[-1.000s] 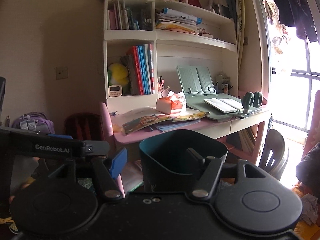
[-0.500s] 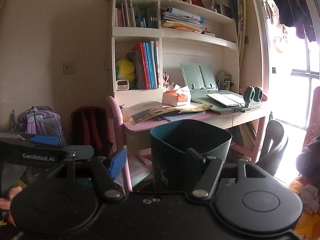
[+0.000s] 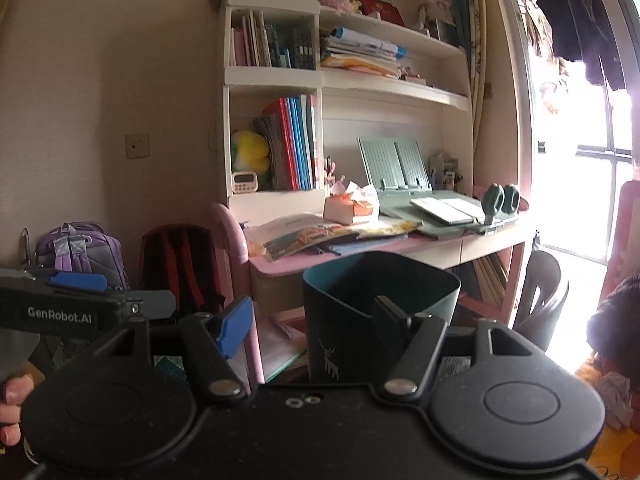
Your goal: Collect trash
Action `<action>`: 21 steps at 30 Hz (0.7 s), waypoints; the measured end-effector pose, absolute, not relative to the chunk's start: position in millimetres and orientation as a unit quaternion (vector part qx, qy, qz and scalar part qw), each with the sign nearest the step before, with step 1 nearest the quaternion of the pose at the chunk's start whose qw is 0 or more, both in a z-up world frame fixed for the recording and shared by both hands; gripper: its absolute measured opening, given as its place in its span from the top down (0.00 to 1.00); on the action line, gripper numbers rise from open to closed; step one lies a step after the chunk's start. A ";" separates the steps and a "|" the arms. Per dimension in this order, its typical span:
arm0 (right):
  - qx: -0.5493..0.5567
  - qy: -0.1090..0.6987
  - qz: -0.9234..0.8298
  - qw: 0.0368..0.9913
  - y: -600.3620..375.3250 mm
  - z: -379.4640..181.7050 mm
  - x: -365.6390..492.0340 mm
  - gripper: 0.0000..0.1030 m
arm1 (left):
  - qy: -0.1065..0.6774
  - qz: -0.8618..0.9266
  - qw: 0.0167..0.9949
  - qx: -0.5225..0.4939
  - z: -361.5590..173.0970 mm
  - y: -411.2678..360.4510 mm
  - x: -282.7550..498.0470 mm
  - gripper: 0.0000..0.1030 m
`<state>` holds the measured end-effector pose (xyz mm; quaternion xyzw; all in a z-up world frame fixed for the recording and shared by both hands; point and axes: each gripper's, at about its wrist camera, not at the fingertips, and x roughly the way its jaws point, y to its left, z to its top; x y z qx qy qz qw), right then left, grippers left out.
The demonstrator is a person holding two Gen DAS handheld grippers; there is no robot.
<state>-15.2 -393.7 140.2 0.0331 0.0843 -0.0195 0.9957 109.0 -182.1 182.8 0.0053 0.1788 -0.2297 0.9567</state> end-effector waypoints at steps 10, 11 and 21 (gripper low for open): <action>0.044 0.080 -0.025 0.996 -391.8 142.9 -20.4 0.36 | 0.177 -0.213 0.961 0.003 189.7 -180.1 106.0 0.00; 0.043 0.081 -0.028 0.995 -391.7 142.2 -20.1 0.36 | 0.178 -0.213 0.961 0.004 189.3 -180.7 106.8 0.00; 0.029 0.070 -0.047 0.996 -392.2 143.4 -23.0 0.35 | 0.187 -0.224 0.957 0.005 185.2 -190.0 108.4 0.00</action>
